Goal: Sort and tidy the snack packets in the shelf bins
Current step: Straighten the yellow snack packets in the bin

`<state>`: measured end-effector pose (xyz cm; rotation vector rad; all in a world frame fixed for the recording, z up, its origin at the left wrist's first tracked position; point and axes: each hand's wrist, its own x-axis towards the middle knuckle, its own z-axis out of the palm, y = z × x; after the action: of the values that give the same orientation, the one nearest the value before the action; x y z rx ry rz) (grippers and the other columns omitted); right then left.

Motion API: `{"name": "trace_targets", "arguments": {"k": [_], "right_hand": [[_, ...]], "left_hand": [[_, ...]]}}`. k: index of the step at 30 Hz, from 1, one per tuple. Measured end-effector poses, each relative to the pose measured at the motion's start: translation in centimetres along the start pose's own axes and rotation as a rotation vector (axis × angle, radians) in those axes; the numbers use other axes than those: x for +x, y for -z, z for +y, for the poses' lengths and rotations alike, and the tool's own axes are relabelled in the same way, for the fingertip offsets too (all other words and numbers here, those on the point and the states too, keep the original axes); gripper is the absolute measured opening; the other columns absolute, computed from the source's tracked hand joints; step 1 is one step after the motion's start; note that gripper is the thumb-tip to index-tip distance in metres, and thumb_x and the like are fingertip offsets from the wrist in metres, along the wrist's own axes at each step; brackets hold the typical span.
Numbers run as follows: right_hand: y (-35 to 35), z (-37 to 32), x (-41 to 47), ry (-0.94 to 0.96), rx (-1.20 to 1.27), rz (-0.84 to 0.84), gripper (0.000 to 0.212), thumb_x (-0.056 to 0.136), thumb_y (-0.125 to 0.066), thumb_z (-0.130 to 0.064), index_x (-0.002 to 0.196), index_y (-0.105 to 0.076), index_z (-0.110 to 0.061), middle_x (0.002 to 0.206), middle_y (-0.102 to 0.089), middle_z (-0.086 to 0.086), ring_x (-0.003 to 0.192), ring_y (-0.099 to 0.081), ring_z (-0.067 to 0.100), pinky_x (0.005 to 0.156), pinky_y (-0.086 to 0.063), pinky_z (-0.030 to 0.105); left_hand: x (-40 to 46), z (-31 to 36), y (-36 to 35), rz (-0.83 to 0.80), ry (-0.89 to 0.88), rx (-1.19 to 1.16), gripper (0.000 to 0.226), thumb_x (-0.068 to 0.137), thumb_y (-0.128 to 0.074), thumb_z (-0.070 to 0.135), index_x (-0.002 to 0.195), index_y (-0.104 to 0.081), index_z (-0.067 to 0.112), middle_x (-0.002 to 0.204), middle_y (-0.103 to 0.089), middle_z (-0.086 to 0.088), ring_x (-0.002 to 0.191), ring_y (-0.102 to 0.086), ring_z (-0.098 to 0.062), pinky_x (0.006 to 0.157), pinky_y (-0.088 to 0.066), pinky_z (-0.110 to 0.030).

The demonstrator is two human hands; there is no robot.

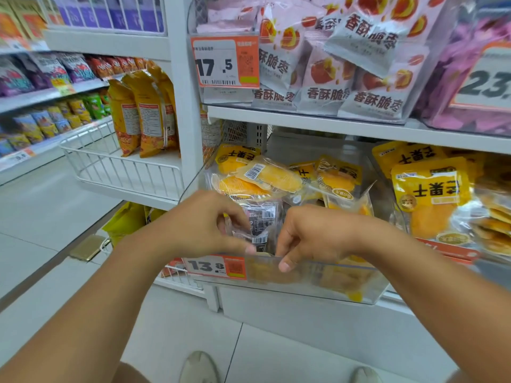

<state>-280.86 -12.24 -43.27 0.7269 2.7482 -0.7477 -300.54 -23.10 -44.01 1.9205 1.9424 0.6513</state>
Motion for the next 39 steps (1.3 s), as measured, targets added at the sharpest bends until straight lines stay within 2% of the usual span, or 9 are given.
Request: {"name": "trace_targets", "arguments": {"k": [3,9,13,17,19,23,28,35,39], "right_hand": [[0.0,0.0,0.1,0.009,0.065,0.032,0.014,0.077,-0.084,-0.027,0.090,-0.081,-0.020,0.077,-0.074,-0.016,0.074,-0.066,0.000,0.073,-0.051,0.021],[0.4,1.5,-0.5,0.002,0.282,0.087,0.010,0.079,-0.083,-0.017,0.078,-0.079,-0.025,0.069,-0.073,-0.014,0.064,-0.063,-0.006,0.066,-0.048,0.015],[-0.2,0.9,-0.8,-0.002,-0.043,0.138,0.011,0.086,-0.076,-0.024,0.096,-0.079,-0.020,0.084,-0.075,-0.003,0.075,-0.067,0.007,0.073,-0.056,0.030],[-0.9,0.5,-0.5,0.009,-0.341,0.119,0.026,0.085,-0.068,-0.013,0.066,-0.053,-0.004,0.061,-0.042,0.011,0.059,-0.036,0.029,0.057,-0.034,0.034],[0.1,0.8,-1.4,0.031,-0.301,0.146,0.029,0.087,-0.069,-0.014,0.062,-0.055,-0.008,0.060,-0.051,0.007,0.057,-0.045,0.025,0.057,-0.035,0.031],[3.8,1.9,-4.3,0.063,0.176,0.558,0.018,0.094,-0.067,-0.013,0.076,-0.071,-0.012,0.061,-0.060,-0.001,0.054,-0.049,0.005,0.057,-0.043,0.022],[2.9,2.4,-3.0,-0.082,0.920,0.721,0.020,0.097,-0.058,-0.002,0.080,-0.069,-0.003,0.070,-0.064,0.012,0.055,-0.057,0.015,0.049,-0.048,0.024],[2.3,1.4,3.7,-0.328,1.392,0.661,0.020,0.094,-0.049,0.013,0.090,-0.063,-0.001,0.085,-0.071,0.016,0.068,-0.070,0.024,0.047,-0.055,0.036],[2.6,0.9,5.6,-0.382,1.564,0.740,0.028,0.093,-0.036,0.020,0.105,-0.054,0.003,0.099,-0.062,0.018,0.059,-0.066,0.026,0.039,-0.056,0.036]], "left_hand": [[0.4,-0.3,-0.5,-0.098,0.023,0.026,0.032,0.071,-0.086,0.044,0.100,-0.076,0.035,0.073,-0.058,0.045,0.071,-0.062,0.004,0.062,-0.043,-0.010],[1.0,-1.0,-0.9,-0.166,0.062,-0.107,0.016,0.086,-0.077,0.030,0.102,-0.078,0.032,0.079,-0.068,0.029,0.073,-0.061,0.015,0.067,-0.044,-0.008],[1.3,-0.9,-1.1,-0.101,0.067,-0.115,0.014,0.092,-0.071,0.019,0.100,-0.080,0.026,0.077,-0.071,0.016,0.065,-0.064,0.005,0.064,-0.055,-0.016],[1.6,-0.6,-1.3,-0.090,0.072,-0.052,0.008,0.091,-0.072,0.022,0.093,-0.080,0.024,0.080,-0.072,0.010,0.064,-0.067,-0.007,0.065,-0.061,-0.036],[1.6,-0.5,-1.4,-0.065,0.074,-0.043,0.021,0.095,-0.065,0.035,0.092,-0.078,0.018,0.085,-0.073,-0.003,0.062,-0.067,-0.007,0.066,-0.060,-0.040],[1.2,0.0,-0.8,0.140,0.235,-0.352,0.079,0.089,-0.021,0.076,0.103,-0.068,0.015,0.083,-0.073,-0.019,0.063,-0.070,-0.024,0.061,-0.059,-0.036],[1.8,2.0,-0.7,0.269,0.251,-0.753,0.075,0.075,-0.033,0.076,0.125,-0.056,0.024,0.098,-0.073,-0.007,0.074,-0.073,-0.028,0.056,-0.059,-0.038],[2.1,2.4,-1.2,0.234,0.329,-0.758,0.049,0.093,-0.054,0.052,0.133,-0.054,0.023,0.107,-0.069,-0.003,0.077,-0.072,-0.019,0.062,-0.059,-0.035],[2.1,1.0,-0.8,0.456,0.332,-0.523,0.045,0.097,-0.054,0.052,0.133,-0.056,0.026,0.111,-0.065,0.008,0.089,-0.070,-0.015,0.071,-0.060,-0.041]]}}
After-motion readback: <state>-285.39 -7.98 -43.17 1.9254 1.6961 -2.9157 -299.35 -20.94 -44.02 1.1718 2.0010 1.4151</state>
